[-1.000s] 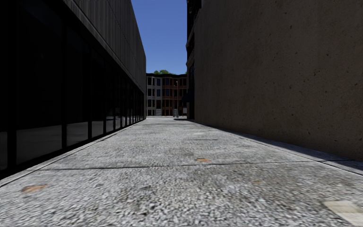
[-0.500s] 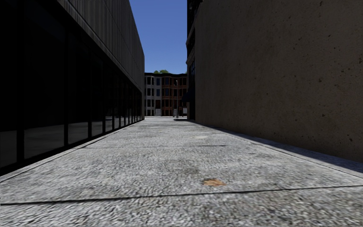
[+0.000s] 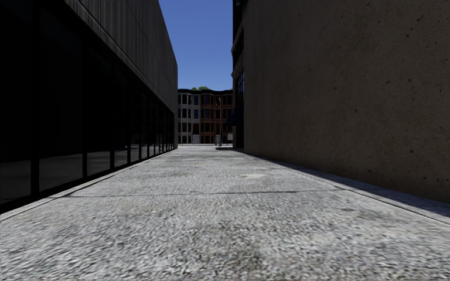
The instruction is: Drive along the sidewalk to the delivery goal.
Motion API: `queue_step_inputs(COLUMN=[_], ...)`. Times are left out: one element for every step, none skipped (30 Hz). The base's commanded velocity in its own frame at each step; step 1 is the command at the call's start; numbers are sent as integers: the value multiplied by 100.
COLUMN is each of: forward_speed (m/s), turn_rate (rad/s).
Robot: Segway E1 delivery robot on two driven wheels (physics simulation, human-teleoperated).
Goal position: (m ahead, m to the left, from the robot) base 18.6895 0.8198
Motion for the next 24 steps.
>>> queue_step_inputs(forward_speed=[200, 200, 200, 200, 200, 200, 200, 200, 200, 200, 200, 200, 200, 200, 200, 200, 200, 200, 200, 200, 200, 200, 200, 200], turn_rate=[0, 0, 0, 0, 0, 0, 0, 0, 0, 0, 0, 0, 0, 0, 0, 0, 0, 0, 0, 0, 0, 0, 0, 0])
